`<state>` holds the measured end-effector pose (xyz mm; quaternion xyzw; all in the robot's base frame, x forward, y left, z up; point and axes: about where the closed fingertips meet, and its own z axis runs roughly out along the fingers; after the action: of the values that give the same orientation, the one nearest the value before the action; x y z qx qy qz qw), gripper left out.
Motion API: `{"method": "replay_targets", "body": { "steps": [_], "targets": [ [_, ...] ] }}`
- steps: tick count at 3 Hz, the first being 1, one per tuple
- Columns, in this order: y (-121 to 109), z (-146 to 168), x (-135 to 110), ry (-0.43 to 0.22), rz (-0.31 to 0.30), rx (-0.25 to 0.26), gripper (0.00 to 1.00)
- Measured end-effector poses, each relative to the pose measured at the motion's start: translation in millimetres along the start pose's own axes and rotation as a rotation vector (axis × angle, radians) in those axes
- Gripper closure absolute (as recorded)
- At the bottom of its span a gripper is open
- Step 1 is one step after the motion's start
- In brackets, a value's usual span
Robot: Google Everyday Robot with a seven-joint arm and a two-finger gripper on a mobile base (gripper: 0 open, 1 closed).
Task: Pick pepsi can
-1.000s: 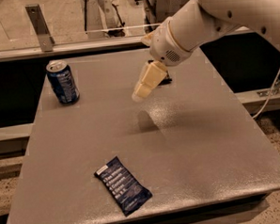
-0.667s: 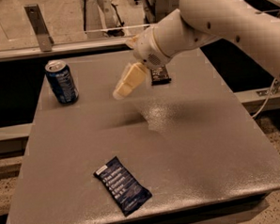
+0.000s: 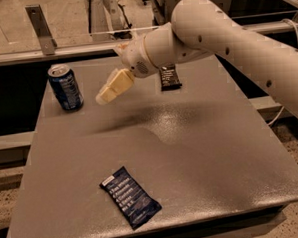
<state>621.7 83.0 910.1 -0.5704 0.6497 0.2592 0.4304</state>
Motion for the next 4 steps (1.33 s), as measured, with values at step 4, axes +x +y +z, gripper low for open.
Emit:
{"method": "replay_targets", "body": {
  "steps": [4],
  "targets": [
    [11.9,92.0,-31.7,-0.183,0.040,-0.071,0.00]
  ]
}}
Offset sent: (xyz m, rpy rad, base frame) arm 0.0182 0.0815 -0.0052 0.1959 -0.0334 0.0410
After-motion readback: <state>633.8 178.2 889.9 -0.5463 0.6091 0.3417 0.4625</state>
